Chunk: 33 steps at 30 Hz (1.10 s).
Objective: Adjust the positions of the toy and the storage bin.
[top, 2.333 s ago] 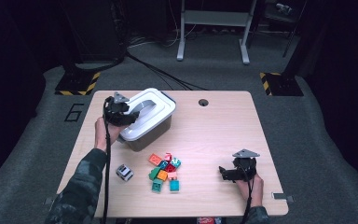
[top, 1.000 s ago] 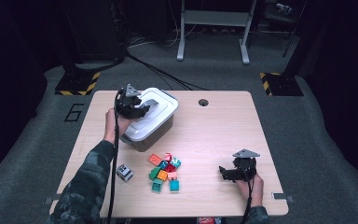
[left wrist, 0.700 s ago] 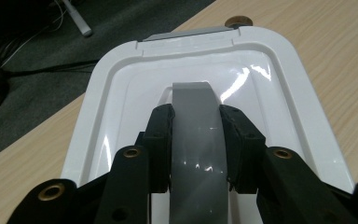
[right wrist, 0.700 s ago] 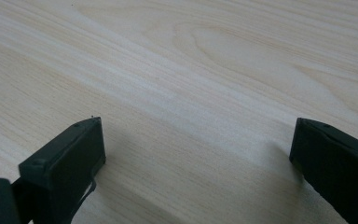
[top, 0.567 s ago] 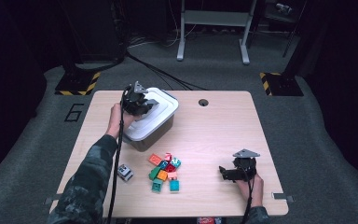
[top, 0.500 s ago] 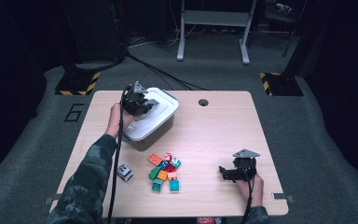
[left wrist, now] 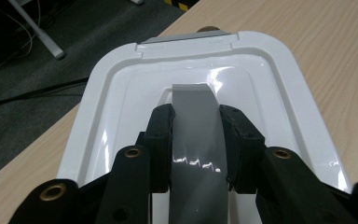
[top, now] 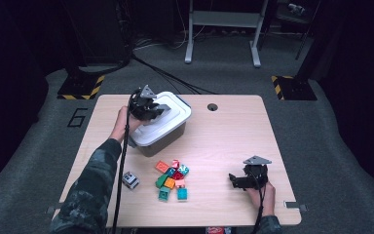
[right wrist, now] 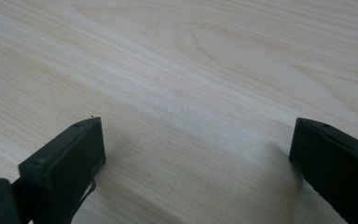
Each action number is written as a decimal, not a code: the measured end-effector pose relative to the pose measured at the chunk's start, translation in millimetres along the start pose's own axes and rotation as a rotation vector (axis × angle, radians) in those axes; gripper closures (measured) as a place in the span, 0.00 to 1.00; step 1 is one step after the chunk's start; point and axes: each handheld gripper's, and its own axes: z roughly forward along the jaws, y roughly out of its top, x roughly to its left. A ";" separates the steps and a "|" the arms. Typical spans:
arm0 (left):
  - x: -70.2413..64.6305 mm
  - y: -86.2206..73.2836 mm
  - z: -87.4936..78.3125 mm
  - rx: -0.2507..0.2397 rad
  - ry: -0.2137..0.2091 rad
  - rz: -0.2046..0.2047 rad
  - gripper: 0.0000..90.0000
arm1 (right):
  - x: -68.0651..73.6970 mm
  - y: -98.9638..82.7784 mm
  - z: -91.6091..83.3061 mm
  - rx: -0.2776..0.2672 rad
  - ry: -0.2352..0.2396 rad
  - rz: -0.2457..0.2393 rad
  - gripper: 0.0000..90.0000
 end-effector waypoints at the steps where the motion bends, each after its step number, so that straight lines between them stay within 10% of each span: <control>1: -2.2 2.3 2.2 -0.004 -0.013 0.000 0.74 | 0.3 0.1 0.1 -0.001 0.000 0.004 0.03; 11: -2.3 6.0 4.7 -0.011 -0.003 -0.022 0.71 | -0.4 0.4 0.2 -0.001 0.003 -0.005 0.03; 17: -1.7 -1.1 -17.2 -0.013 0.058 -0.081 0.38 | -0.4 0.3 0.4 -0.004 0.003 -0.008 0.03; 23: 11.4 -24.8 -46.7 -0.066 0.123 -0.187 0.29 | -0.4 0.3 0.4 -0.004 0.003 -0.008 0.03; 33: 33.2 -70.2 -60.3 0.002 0.217 -0.381 0.26 | -0.6 0.1 0.6 -0.007 0.001 -0.011 0.03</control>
